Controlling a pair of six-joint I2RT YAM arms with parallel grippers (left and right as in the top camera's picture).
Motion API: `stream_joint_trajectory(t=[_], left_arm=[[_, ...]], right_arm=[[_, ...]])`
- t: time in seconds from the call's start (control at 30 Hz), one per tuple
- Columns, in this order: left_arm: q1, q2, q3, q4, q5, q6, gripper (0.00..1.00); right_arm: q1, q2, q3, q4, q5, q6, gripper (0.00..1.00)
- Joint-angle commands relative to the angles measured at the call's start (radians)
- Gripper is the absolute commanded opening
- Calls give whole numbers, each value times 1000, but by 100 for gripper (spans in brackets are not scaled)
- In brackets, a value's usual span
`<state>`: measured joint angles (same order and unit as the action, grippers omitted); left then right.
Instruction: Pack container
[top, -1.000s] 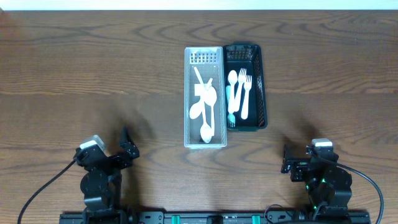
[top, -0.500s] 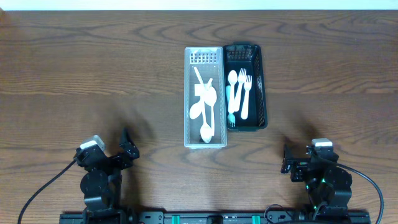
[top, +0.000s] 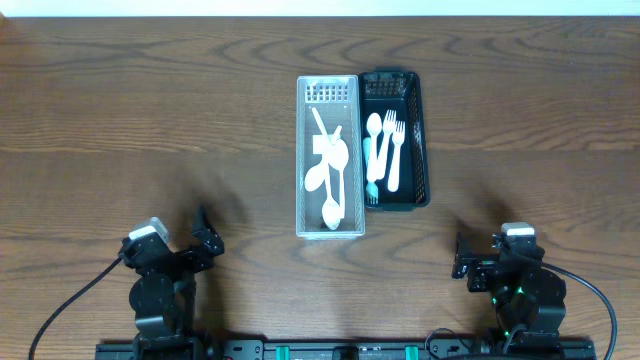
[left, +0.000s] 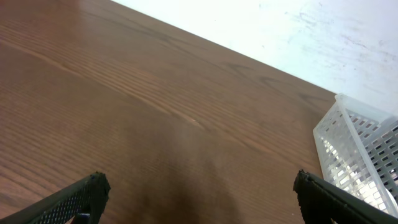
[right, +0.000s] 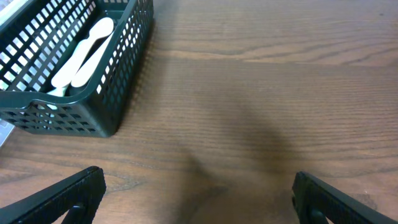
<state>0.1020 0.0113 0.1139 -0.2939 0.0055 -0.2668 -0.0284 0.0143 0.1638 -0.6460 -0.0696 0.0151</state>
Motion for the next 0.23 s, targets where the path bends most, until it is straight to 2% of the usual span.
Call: stream_joint_trajectory(t=[0.0, 0.2], left_arm=[[3, 1, -14, -37, 10, -12, 98], [3, 1, -14, -37, 10, -12, 98]], right_arm=[[7, -9, -9, 0, 14, 14, 99], [7, -9, -9, 0, 14, 14, 99]])
